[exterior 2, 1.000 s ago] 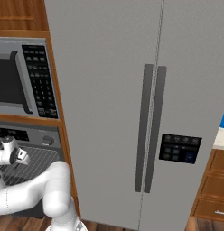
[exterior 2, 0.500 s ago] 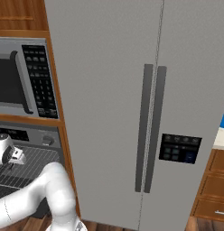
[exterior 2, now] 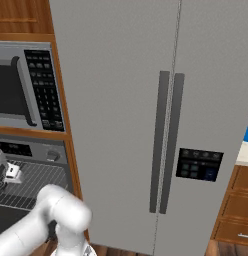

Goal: Take the fish from the oven and place it on the plate on the counter.

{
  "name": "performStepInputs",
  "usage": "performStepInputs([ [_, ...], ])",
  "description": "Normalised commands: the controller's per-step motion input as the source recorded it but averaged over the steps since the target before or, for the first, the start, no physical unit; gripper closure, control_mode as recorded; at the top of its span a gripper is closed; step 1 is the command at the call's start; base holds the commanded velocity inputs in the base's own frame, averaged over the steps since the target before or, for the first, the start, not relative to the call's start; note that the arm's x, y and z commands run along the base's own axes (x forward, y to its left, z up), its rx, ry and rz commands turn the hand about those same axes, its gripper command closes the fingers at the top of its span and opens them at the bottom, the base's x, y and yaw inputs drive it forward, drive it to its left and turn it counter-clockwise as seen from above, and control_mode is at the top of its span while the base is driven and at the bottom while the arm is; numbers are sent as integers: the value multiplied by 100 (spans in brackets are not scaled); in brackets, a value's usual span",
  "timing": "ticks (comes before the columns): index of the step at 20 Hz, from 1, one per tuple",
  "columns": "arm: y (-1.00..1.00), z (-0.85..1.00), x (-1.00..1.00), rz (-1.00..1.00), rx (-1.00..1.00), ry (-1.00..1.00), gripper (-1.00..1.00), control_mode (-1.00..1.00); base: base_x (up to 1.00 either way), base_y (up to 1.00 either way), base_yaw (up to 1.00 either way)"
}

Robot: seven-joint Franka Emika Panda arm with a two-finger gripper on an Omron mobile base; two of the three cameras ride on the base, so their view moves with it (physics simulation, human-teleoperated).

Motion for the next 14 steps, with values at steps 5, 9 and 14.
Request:
performStepInputs([
  [5,-50,100,-85,3,3,-6,100,-100,0,0,0],
  [9,-50,100,-62,2,3,0,100,-100,0,0,0],
  [14,-48,100,-36,2,1,0,100,-100,0,0,0],
])
